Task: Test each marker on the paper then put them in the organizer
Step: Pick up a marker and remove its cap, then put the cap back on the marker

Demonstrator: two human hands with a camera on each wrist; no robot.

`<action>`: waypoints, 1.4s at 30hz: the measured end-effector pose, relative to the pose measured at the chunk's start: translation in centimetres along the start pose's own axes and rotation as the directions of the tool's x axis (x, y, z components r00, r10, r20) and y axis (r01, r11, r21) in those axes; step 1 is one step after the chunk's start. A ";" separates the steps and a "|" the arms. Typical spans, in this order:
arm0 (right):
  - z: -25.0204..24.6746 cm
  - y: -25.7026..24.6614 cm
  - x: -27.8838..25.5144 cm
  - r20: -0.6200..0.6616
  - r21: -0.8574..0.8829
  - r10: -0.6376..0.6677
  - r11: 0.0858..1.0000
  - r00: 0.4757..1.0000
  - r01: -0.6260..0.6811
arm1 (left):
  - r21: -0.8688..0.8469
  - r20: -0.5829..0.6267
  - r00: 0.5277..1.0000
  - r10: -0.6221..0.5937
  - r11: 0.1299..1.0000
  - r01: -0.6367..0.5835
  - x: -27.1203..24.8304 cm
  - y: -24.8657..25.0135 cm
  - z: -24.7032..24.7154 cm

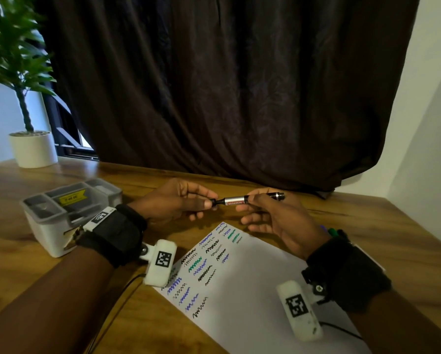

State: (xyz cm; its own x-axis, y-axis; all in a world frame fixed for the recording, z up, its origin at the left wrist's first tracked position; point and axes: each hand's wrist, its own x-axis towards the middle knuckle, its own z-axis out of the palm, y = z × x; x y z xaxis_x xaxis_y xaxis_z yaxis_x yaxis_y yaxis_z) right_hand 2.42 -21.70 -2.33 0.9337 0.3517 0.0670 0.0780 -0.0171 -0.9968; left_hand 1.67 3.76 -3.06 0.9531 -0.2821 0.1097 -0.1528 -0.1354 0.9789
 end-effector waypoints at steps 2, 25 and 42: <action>0.0 0.1 -0.1 0.006 -0.008 -0.011 1.000 1.000 0.011 | 0.007 -0.003 1.000 0.005 1.000 -0.005 -0.1 0.1 0.0; -0.2 0.8 -0.3 0.104 -0.312 -0.113 0.940 0.988 0.140 | 0.233 -0.047 0.983 0.176 0.959 -0.160 0.2 0.1 0.7; 0.1 0.1 -0.4 0.171 -0.081 -0.003 0.997 0.985 0.017 | -0.137 -0.195 0.971 0.136 0.977 -0.164 -0.2 0.6 0.5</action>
State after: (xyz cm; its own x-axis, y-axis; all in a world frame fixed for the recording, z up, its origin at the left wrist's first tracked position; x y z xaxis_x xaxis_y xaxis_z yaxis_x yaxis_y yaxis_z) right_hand 2.05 -21.74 -2.47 0.8598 0.5069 0.0613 0.1218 -0.0870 -0.9887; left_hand 1.25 3.31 -2.57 0.9560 -0.1069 0.2731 -0.2699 0.0437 0.9619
